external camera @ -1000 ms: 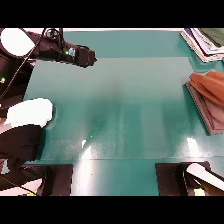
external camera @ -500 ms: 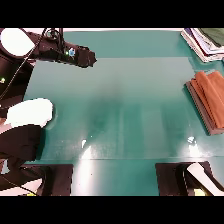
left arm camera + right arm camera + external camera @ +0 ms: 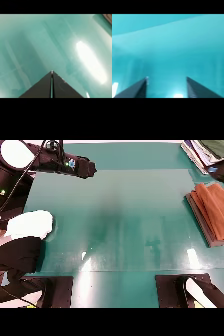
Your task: Fold the shirts.
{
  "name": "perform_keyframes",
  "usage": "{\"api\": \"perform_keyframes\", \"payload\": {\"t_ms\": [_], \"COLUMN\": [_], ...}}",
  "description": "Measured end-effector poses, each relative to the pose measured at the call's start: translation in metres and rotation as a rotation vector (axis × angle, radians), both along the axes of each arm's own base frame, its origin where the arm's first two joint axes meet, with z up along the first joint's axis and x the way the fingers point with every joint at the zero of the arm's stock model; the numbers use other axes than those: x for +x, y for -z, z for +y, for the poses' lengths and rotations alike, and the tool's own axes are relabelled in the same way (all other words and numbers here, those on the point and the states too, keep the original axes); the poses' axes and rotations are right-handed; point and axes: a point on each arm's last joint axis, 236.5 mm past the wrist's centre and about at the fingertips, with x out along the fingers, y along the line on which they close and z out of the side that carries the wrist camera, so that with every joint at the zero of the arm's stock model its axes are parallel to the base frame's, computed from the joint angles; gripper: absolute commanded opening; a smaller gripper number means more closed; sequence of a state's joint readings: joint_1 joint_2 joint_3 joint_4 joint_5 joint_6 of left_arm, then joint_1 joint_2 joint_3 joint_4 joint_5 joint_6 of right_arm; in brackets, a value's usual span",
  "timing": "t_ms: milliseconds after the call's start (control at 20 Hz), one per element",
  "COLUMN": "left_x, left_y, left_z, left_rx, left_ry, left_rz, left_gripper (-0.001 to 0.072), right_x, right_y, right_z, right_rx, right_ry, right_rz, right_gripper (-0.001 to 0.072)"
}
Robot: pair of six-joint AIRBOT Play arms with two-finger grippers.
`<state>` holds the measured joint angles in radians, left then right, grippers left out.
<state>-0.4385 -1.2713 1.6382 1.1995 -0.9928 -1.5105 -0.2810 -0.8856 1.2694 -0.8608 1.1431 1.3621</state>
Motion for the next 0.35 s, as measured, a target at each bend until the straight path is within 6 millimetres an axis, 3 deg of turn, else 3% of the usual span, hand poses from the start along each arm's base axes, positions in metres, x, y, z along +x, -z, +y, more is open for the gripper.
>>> {"api": "perform_keyframes", "payload": {"t_ms": [50, 200, 350], "left_x": [0.002, 0.007, 0.010], "left_y": [-0.002, -0.009, -0.013], "left_z": [0.000, -0.001, -0.001], "left_rx": [-0.007, -0.027, -0.039], "left_ry": [-0.004, -0.016, -0.023], "left_rz": [-0.010, -0.037, -0.055], "left_gripper": [0.0024, 0.0024, 0.0024], "right_x": [-0.001, -0.010, -0.017], "right_y": [-0.004, -0.012, -0.015], "right_z": [0.022, 0.073, 0.096], "right_rx": [0.005, 0.015, 0.020], "right_ry": [-0.056, -0.184, -0.245], "right_rz": [-0.014, -0.044, -0.055], "right_gripper": [0.0018, 0.0022, 0.0022]}}
